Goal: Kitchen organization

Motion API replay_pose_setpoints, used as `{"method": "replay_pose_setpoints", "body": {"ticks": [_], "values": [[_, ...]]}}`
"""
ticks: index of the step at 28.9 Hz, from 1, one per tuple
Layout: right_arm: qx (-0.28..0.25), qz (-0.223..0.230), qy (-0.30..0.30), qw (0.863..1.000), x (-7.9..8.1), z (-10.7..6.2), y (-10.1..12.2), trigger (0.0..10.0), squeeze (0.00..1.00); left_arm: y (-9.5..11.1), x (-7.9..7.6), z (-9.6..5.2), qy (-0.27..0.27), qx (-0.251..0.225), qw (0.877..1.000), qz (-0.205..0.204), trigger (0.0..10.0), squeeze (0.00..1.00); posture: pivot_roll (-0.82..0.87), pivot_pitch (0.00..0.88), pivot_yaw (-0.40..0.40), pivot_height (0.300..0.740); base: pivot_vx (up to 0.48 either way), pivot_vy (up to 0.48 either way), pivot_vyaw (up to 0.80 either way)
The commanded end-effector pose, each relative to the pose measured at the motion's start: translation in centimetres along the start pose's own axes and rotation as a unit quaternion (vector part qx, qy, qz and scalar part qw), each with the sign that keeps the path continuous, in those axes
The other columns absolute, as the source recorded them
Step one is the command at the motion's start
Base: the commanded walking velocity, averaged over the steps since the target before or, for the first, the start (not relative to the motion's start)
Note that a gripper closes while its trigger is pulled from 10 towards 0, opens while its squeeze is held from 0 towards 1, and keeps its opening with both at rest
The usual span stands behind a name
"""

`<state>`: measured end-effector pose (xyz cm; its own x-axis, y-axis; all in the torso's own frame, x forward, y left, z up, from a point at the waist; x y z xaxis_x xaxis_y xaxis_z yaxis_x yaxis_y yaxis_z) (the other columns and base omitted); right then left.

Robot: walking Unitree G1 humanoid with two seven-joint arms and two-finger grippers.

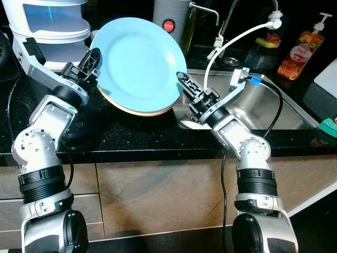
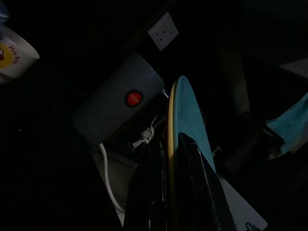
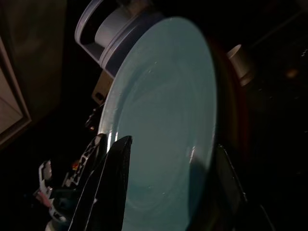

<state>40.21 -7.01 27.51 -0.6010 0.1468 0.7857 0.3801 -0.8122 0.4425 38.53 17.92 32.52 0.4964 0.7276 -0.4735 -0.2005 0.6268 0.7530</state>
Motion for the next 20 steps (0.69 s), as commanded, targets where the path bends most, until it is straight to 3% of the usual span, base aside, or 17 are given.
{"method": "replay_pose_setpoints", "body": {"ticks": [1, 3, 4, 5, 6, 10, 14, 18, 19, 20], "values": [[0.028, 0.008, 0.008, 1.0, 0.1, 0.3, -1.7, 6.3, 0.0, -0.8, -0.6, 0.1, -0.006, 0.009, 1.0, -0.007, 10.0, 0.0, 0.11, 0.023, -0.154, 0.74, 0.0, 0.0, 0.0], [0.054, 0.02, -0.014, 0.998, -1.1, 0.6, -3.6, 2.0, 0.0, -1.3, 0.3, -0.3, 0.021, 0.017, 1.0, -0.01, 10.0, 0.0, 0.13, 0.031, -0.167, 0.74, 0.0, 0.0, 0.0], [0.054, 0.02, -0.014, 0.998, -1.1, 0.6, -3.6, 2.0, 0.0, -1.3, 0.3, -0.3, 0.021, 0.017, 1.0, -0.01, 10.0, 0.0, 0.13, 0.031, -0.167, 0.74, 0.0, 0.0, 0.0], [0.066, 0.032, -0.027, 0.997, -1.9, 0.7, -4.6, 0.0, 0.0, -1.7, 1.0, -0.9, 0.042, 0.023, 0.999, -0.011, 10.0, 0.0, 0.14, 0.036, -0.175, 0.74, 0.0, 0.0, 0.0], [0.08, 0.051, -0.038, 0.995, -2.7, 0.9, -5.9, 0.0, 0.0, -2.0, 1.7, -1.8, 0.064, 0.027, 0.997, -0.012, 10.0, 0.0, 0.15, 0.043, -0.184, 0.74, 0.0, 0.0, 0.0], [0.089, 0.064, -0.036, 0.993, -3.0, 0.9, -6.6, 0.0, 0.0, -2.0, 1.8, -2.5, 0.071, 0.027, 0.997, -0.011, 10.0, 0.0, 0.17, 0.051, -0.196, 0.74, 0.0, 0.0, 0.0], [0.117, 0.088, -0.048, 0.988, -3.8, 0.9, -9.0, 0.0, 0.0, -2.6, 2.3, -4.5, 0.102, 0.042, 0.994, -0.007, 10.0, 0.0, 0.22, 0.085, -0.226, 0.74, 0.0, 0.0, 0.0], [0.12, 0.094, -0.065, 0.986, -4.7, 0.7, -9.5, 0.0, 0.0, -3.2, 2.7, -5.4, 0.13, 0.052, 0.99, 0.001, 10.0, 0.0, 0.23, 0.098, -0.224, 0.74, 0.0, 0.0, 0.0], [0.119, 0.094, -0.065, 0.986, -4.7, 0.7, -9.5, 0.0, 0.0, -3.2, 2.6, -5.5, 0.132, 0.051, 0.99, 0.003, 10.0, 0.2, 0.23, 0.098, -0.224, 0.74, 0.0, 0.0, 0.0], [0.117, 0.093, -0.066, 0.987, -4.8, 0.7, -9.3, 0.0, 0.0, -3.2, 2.5, -5.4, 0.134, 0.051, 0.99, 0.001, 10.0, 1.0, 0.23, 0.1, -0.22, 0.74, 0.0, 0.0, 0.0]]}}
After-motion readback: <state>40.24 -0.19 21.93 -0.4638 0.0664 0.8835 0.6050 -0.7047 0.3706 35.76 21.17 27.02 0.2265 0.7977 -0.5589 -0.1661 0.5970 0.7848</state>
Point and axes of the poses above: a point about 5 cm out from each wrist's last joint towards the gripper, its own z axis pointing out of the wrist towards the gripper, its own y axis along the axis of the wrist's last joint, x = y × z, the point moved 6 cm from there along z, pointing out of the wrist towards the gripper, and after that the axes turned 9 degrees about z, right-handed, at the moved point
